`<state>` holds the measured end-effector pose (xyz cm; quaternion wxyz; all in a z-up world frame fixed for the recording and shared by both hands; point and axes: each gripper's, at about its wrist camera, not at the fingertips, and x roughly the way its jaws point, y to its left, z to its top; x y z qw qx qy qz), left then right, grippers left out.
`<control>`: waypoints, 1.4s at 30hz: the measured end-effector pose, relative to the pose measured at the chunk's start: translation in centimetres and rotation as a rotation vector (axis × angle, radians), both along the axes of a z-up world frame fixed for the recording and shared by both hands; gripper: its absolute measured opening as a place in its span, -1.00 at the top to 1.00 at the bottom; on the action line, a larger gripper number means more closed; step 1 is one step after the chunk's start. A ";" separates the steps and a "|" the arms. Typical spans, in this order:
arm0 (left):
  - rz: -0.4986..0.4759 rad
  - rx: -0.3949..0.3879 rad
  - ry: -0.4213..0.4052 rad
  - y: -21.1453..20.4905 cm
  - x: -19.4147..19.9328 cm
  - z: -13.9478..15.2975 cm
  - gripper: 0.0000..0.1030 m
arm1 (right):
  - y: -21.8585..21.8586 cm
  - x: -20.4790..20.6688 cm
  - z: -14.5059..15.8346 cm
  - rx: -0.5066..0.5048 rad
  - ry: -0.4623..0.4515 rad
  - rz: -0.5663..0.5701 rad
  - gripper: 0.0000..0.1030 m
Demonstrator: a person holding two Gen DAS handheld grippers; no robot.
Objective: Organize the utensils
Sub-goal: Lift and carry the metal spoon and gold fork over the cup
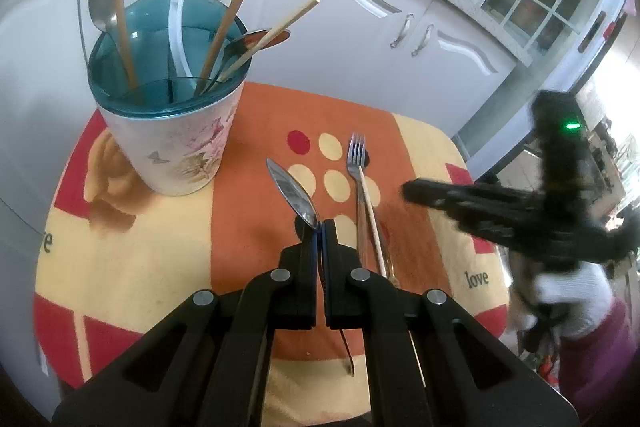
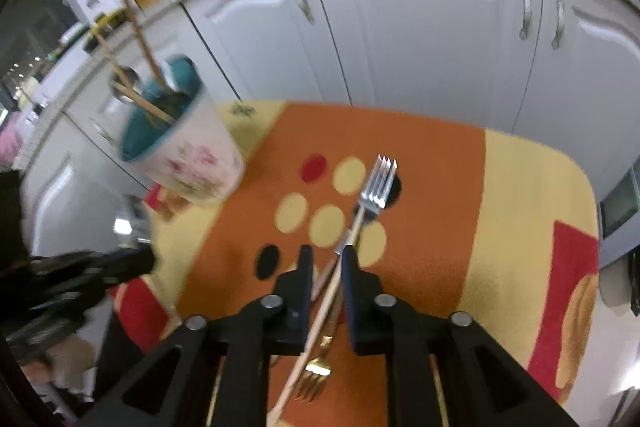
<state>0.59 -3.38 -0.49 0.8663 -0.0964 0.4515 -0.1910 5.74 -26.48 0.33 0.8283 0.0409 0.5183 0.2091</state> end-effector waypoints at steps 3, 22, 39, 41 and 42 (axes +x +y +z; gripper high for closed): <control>0.000 -0.001 0.006 0.1 0.0 -0.1 0.99 | 0.2 1.3 -2.2 -0.005 0.049 -0.016 0.71; 0.020 -0.022 -0.018 1.3 -0.7 1.5 0.99 | -1.3 0.1 0.2 0.144 0.007 -0.013 0.90; 0.080 -0.035 -0.167 6.1 -2.8 8.6 0.99 | 1.8 -4.6 12.6 0.237 -0.264 0.121 0.92; 0.096 -0.038 -0.191 7.1 -2.7 9.7 0.99 | 2.4 -4.5 13.6 0.238 -0.283 0.139 0.92; 0.107 -0.034 -0.209 7.7 -2.7 10.4 0.99 | 2.8 -4.5 14.2 0.243 -0.293 0.150 0.92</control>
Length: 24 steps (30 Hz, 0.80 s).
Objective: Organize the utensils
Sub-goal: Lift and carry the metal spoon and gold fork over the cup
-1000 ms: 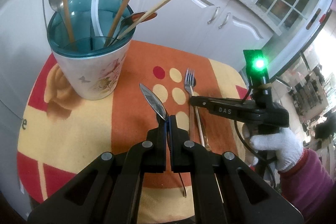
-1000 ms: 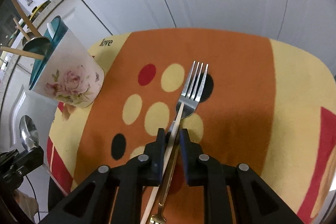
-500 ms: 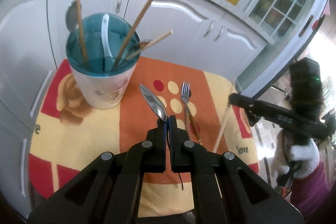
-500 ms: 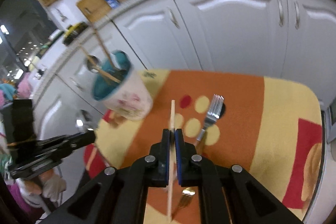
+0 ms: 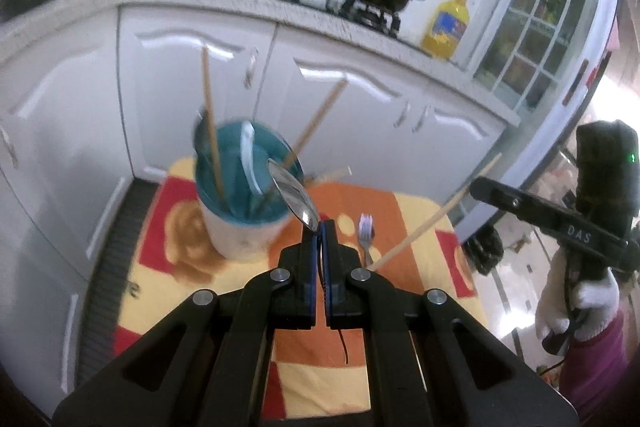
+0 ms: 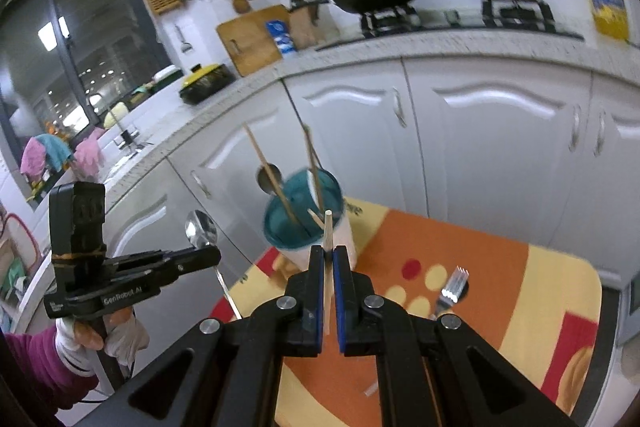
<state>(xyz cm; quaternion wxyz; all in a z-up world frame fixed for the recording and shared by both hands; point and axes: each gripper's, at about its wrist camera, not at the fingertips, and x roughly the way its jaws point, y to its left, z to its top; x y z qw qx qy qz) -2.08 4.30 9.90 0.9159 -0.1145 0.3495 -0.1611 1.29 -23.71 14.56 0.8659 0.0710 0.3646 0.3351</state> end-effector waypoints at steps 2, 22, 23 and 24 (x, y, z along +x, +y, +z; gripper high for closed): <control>0.029 0.011 -0.031 1.1 0.3 1.2 0.99 | 0.7 0.1 1.0 0.009 -0.015 0.022 0.92; 0.240 0.149 -0.170 4.1 10.3 3.2 0.99 | 9.3 6.1 6.8 -0.069 -0.189 0.038 0.92; 0.246 0.164 -0.167 4.0 10.8 2.6 0.99 | 9.5 6.5 6.5 -0.075 -0.184 0.037 0.92; 0.251 0.176 -0.164 3.8 11.2 2.2 0.99 | 9.9 7.0 6.0 -0.090 -0.184 0.035 0.92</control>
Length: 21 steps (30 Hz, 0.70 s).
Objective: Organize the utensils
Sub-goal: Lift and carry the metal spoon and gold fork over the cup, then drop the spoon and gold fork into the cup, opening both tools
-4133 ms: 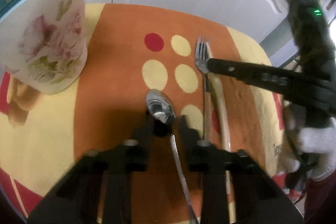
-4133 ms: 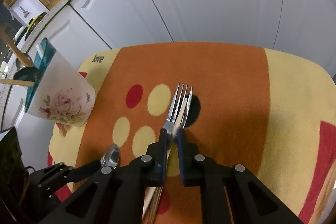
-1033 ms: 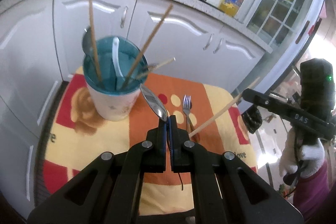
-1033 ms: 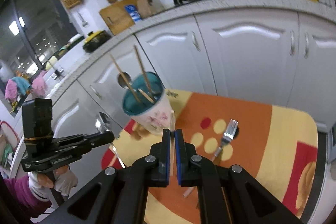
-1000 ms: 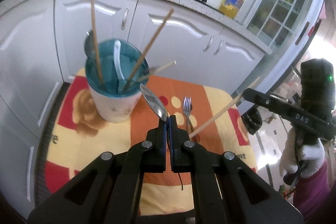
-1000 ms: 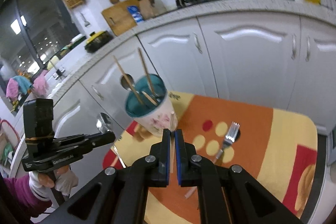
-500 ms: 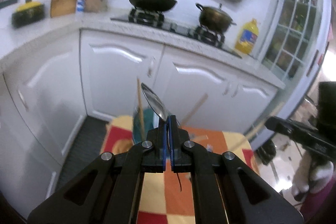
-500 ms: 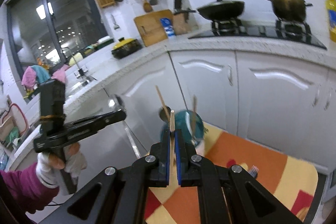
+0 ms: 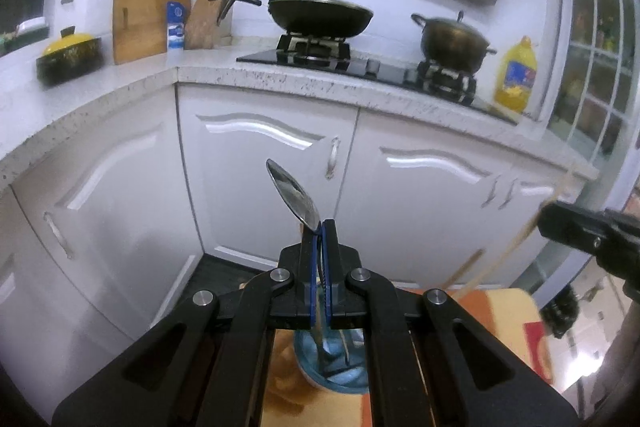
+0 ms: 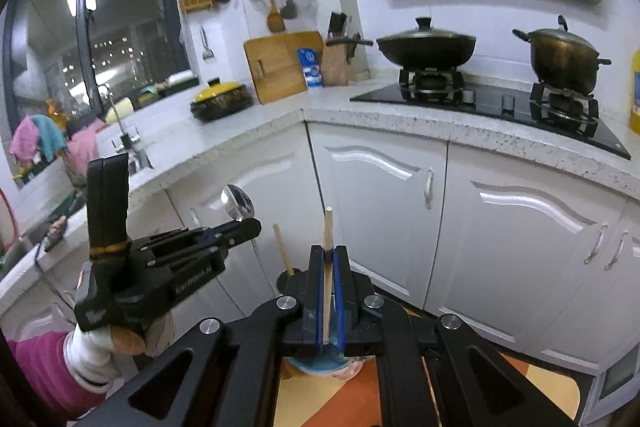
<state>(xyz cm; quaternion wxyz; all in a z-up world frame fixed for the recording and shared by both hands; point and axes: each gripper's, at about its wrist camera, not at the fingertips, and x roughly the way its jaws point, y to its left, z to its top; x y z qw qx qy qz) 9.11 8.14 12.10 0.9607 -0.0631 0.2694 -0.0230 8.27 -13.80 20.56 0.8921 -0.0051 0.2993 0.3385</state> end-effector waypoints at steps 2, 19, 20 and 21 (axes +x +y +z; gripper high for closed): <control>0.011 0.008 0.012 0.0 0.6 -1.0 0.99 | 0.9 0.9 -1.1 -0.037 0.001 -0.004 0.92; -0.018 0.025 0.110 -1.4 2.1 -5.3 0.98 | 3.5 4.9 -9.6 -0.101 0.198 0.047 0.92; -0.021 0.019 0.122 -1.5 2.1 -5.5 0.98 | 3.4 5.0 -9.7 -0.094 0.207 0.044 0.92; -0.024 0.010 0.135 -1.5 2.0 -5.8 0.98 | 3.2 5.1 -9.9 -0.088 0.219 0.039 0.92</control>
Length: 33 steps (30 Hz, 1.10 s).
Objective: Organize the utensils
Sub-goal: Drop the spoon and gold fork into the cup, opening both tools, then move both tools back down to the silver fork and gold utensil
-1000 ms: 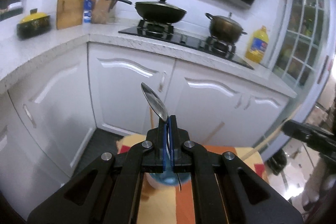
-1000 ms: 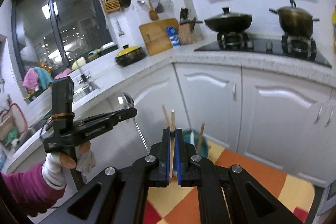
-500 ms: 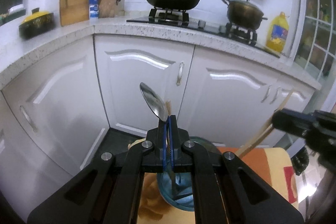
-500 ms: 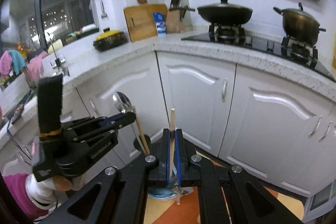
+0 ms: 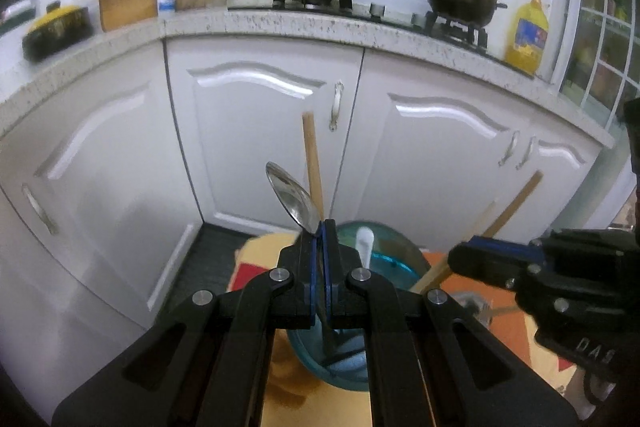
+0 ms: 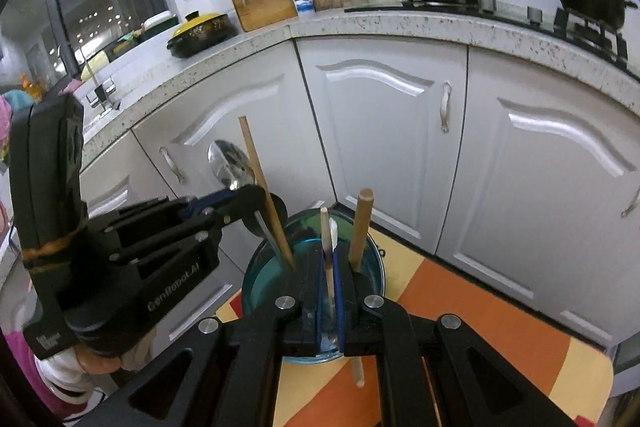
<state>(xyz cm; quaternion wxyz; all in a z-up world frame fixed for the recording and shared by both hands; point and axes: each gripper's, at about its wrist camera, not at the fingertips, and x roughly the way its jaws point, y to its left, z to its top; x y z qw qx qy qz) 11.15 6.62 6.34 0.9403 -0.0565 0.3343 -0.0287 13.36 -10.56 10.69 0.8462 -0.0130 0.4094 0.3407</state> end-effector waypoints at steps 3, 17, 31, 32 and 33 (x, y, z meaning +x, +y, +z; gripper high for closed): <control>0.006 -0.013 0.023 0.1 -0.2 -0.6 0.98 | -0.9 -0.2 0.2 0.018 0.015 -0.011 0.84; 0.020 -0.058 -0.014 0.4 -4.1 1.6 0.21 | -5.2 -3.6 1.8 0.109 0.025 -0.066 0.52; 0.004 -0.005 -0.040 -2.4 -8.0 2.2 0.18 | -7.1 -7.7 2.4 0.101 -0.006 -0.099 0.50; -0.001 -0.004 -0.041 -2.6 -8.3 2.2 0.17 | -7.1 -7.9 2.4 0.099 -0.007 -0.101 0.49; -0.005 -0.004 -0.042 -2.8 -8.5 2.2 0.16 | -7.3 -8.2 2.5 0.098 -0.008 -0.104 0.48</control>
